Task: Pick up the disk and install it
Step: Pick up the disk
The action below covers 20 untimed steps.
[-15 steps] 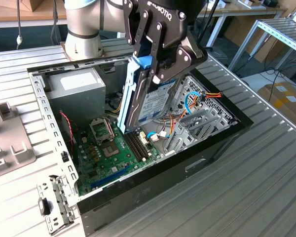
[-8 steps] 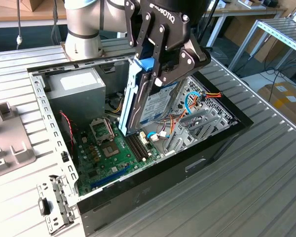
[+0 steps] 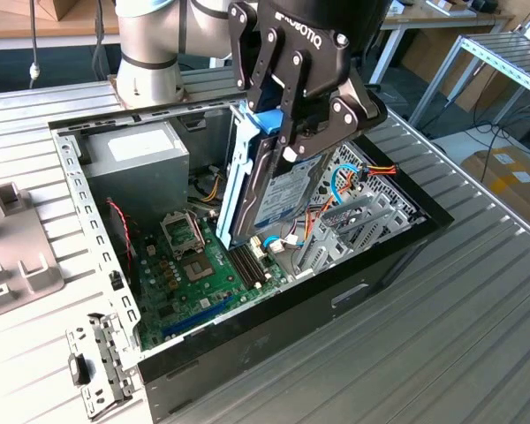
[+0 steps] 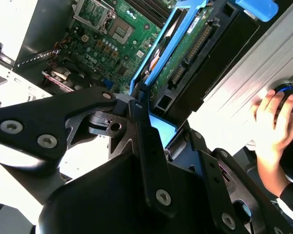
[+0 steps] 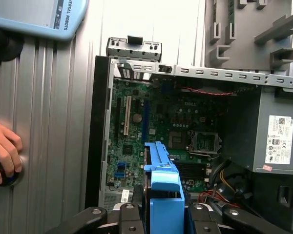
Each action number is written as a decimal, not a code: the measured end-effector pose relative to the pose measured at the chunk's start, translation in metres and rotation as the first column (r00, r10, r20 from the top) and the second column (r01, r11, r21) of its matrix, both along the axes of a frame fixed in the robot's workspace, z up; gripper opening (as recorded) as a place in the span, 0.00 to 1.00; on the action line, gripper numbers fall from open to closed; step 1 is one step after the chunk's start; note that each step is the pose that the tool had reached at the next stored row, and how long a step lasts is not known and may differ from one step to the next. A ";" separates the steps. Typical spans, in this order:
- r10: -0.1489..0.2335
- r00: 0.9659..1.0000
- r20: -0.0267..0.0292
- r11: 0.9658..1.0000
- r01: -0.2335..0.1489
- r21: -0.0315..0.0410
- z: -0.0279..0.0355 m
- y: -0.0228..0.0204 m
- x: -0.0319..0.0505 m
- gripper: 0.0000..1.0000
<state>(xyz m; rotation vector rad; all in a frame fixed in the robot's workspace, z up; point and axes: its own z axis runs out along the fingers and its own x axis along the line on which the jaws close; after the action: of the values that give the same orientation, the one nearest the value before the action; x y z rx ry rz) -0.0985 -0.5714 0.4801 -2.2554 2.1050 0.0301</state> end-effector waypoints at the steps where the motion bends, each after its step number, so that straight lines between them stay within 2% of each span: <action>1: 0.000 1.000 0.000 1.000 0.000 0.000 0.0000 -0.0007 0.0000 0.37; 5: 0.000 1.000 0.000 1.000 0.000 0.000 -0.0001 -0.0035 0.0000 0.37; 15: -0.004 1.000 0.000 1.000 0.004 0.000 -0.0001 -0.0039 0.0005 0.37; 18: -0.031 1.000 0.000 1.000 0.031 0.000 -0.0004 -0.0041 0.0006 0.37; 19: -0.059 0.998 0.000 0.998 0.059 0.000 -0.0007 -0.0041 0.0006 0.37; 20: -0.066 0.998 0.000 0.998 0.066 0.000 -0.0008 -0.0041 0.0009 0.37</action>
<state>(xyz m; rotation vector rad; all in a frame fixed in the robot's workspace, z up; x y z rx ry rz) -0.0976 -0.5754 0.4793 -2.1840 2.1781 0.0273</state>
